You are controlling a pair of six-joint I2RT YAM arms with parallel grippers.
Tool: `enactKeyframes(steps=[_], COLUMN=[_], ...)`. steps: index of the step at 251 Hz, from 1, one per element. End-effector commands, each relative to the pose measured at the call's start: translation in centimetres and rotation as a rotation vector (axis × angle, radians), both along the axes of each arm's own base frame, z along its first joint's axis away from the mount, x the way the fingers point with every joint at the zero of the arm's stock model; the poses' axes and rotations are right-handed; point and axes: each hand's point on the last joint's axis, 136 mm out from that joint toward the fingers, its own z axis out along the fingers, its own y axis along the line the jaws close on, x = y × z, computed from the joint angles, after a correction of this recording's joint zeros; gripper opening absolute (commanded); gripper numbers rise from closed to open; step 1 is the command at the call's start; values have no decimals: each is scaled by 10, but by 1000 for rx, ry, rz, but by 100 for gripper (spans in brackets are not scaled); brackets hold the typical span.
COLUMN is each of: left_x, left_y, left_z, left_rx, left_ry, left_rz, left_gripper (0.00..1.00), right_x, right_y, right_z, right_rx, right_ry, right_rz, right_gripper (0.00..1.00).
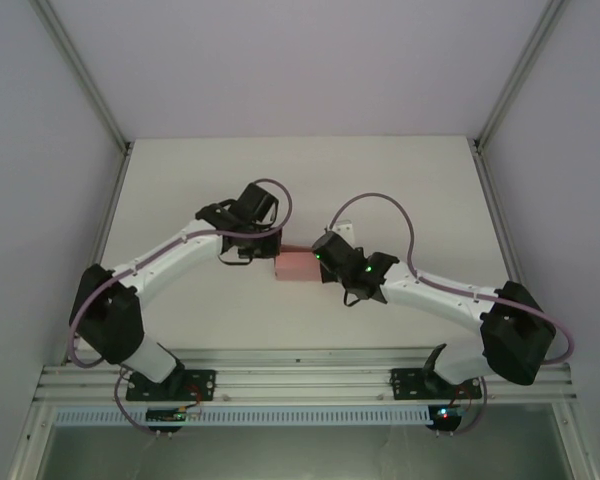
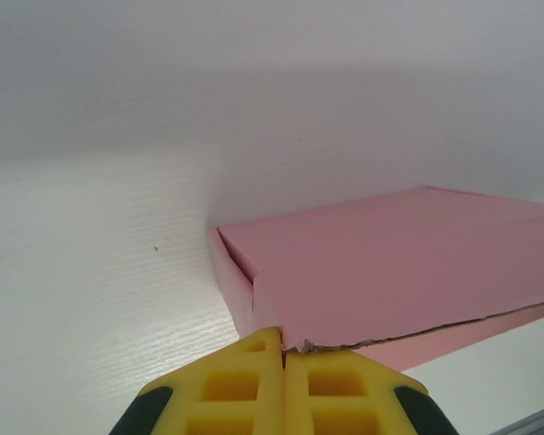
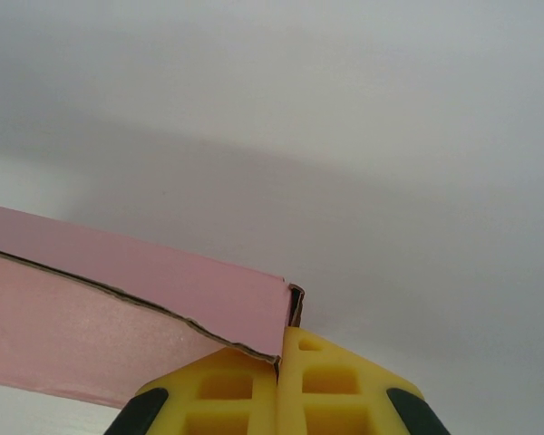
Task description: Assemble paper box
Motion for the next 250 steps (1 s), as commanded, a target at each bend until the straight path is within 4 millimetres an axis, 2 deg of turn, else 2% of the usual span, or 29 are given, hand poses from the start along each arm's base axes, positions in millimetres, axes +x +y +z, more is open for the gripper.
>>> enactKeyframes(steps=[1,36,69,94,125,149,208,231,250], left_x=[-2,-2,-1,-1,1,5,2,0,2], left_y=[-17,-21,-12,-14,-10,3,2,-10,-4], left_z=[9,21,15,14,21,25,12,15,10], left_rx=[-97,-197,-140,-169,-181,-102,-99,-224,-185], left_ry=[69,116,131,173,209,194,272,347,369], left_rz=[26,18,33,23,15,27,14,-14,-3], left_gripper=[0,0,0,0,0,0,0,0,0], right_x=[-27,-27,-31,-32,-32,-32,-32,-33,-32], right_y=[-13,-16,-17,-15,-16,-18,-18,-19,-22], right_z=[-39,-40,-45,-48,-50,-53,-60,-62,-61], right_rx=[-85,-99,-98,-100,-111,-116,-107,-117,-137], right_ry=[149,145,162,174,188,192,220,235,220], right_rz=[12,4,7,18,20,12,18,23,23], right_gripper=[0,0,0,0,0,0,0,0,0])
